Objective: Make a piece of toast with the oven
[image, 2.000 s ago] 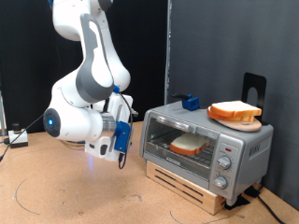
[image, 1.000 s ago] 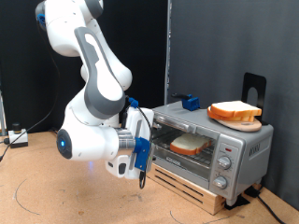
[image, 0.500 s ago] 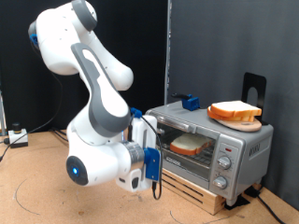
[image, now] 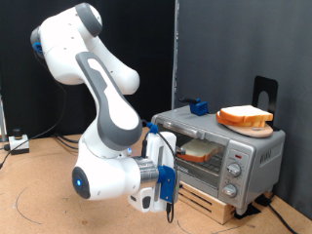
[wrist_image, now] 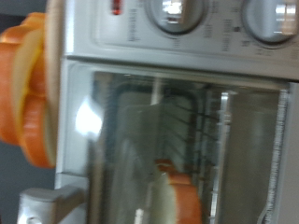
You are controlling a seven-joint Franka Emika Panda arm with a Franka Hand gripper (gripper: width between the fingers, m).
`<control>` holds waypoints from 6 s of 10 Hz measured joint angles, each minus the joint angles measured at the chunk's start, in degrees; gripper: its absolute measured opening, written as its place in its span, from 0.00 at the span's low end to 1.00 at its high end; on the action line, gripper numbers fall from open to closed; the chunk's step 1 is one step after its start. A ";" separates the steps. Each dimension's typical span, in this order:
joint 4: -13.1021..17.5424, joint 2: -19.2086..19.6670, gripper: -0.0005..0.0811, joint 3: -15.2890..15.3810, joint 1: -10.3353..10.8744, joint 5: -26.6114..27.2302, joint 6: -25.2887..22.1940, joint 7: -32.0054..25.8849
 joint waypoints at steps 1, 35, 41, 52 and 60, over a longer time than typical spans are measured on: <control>2.82 2.31 1.00 -0.14 1.07 -0.67 -1.81 0.40; 11.77 14.45 0.12 -1.82 18.32 -2.87 10.12 -2.12; 9.47 14.30 0.12 0.08 16.39 -2.85 13.24 -19.76; 6.77 14.19 0.12 1.73 14.28 -1.67 16.61 -28.89; 9.48 14.22 0.84 1.48 14.89 -0.69 14.71 -19.79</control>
